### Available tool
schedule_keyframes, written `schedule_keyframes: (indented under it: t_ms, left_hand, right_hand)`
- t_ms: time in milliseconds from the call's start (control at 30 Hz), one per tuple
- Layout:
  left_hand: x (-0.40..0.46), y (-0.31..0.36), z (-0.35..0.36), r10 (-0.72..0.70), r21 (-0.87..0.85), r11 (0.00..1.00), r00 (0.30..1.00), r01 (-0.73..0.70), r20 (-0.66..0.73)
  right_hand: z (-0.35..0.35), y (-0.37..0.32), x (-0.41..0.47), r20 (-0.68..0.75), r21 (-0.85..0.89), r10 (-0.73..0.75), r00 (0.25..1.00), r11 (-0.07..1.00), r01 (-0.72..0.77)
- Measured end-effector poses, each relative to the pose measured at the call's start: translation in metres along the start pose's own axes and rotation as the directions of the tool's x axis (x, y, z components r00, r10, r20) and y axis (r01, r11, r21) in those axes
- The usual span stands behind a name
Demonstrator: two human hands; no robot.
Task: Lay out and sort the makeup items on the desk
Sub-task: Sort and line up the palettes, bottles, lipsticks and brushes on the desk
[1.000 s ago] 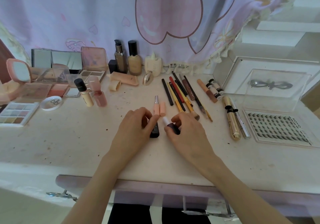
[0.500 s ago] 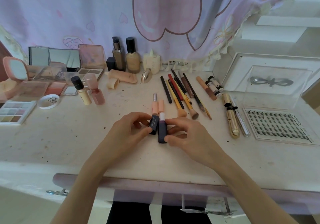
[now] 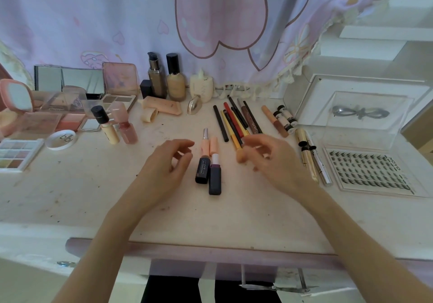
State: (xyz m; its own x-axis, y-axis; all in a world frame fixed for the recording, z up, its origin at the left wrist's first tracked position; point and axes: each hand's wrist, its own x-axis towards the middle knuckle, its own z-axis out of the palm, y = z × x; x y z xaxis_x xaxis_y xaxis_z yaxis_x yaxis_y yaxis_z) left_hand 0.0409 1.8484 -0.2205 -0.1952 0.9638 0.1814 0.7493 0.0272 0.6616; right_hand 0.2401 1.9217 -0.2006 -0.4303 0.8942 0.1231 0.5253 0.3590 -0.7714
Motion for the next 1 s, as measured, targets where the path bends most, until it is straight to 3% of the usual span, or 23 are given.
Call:
schedule_keyframes:
  t_ms: [100, 200, 300, 467, 667, 833, 900, 1000]
  left_hand:
    - [0.02, -0.006, 0.002, 0.001, 0.165, 0.986, 1.0, 0.001, -0.012]
    - [0.031, -0.015, 0.01, 0.015, 0.319, 0.947, 1.0, -0.02, 0.017]
    - [0.031, -0.018, 0.016, 0.017, 0.401, 0.916, 0.999, -0.034, 0.046]
    - [0.03, -0.019, 0.016, 0.033, 0.413, 0.909, 0.998, -0.052, 0.053]
    - [0.029, -0.021, 0.016, 0.043, 0.386, 0.921, 0.998, -0.055, 0.038]
    - [0.028, -0.021, 0.014, 0.04, 0.396, 0.916, 0.997, -0.06, 0.059]
    - [0.026, -0.018, 0.013, 0.039, 0.332, 0.943, 0.999, -0.035, -0.007]
    - [0.022, -0.012, 0.011, 0.035, 0.236, 0.972, 0.982, 0.01, -0.185]
  right_hand:
    - [-0.027, 0.016, 0.036, -0.187, -0.279, 0.002, 0.982, 0.959, -0.055]
    - [-0.042, 0.034, 0.068, -0.228, -0.541, 0.017, 0.974, 0.829, -0.142]
    - [-0.042, 0.044, 0.085, -0.253, -0.643, 0.076, 0.964, 0.732, -0.226]
    - [-0.035, 0.047, 0.094, -0.232, -0.735, 0.081, 0.969, 0.638, -0.229]
    - [-0.024, 0.036, 0.092, -0.22, -0.73, 0.116, 0.969, 0.639, -0.242]
    - [-0.025, 0.018, 0.088, -0.302, -0.651, -0.046, 0.952, 0.74, -0.171]
    - [-0.026, 0.003, 0.086, -0.282, -0.56, -0.089, 0.955, 0.824, -0.088]
    - [-0.021, -0.025, 0.075, -0.151, -0.243, -0.023, 0.988, 0.97, -0.015]
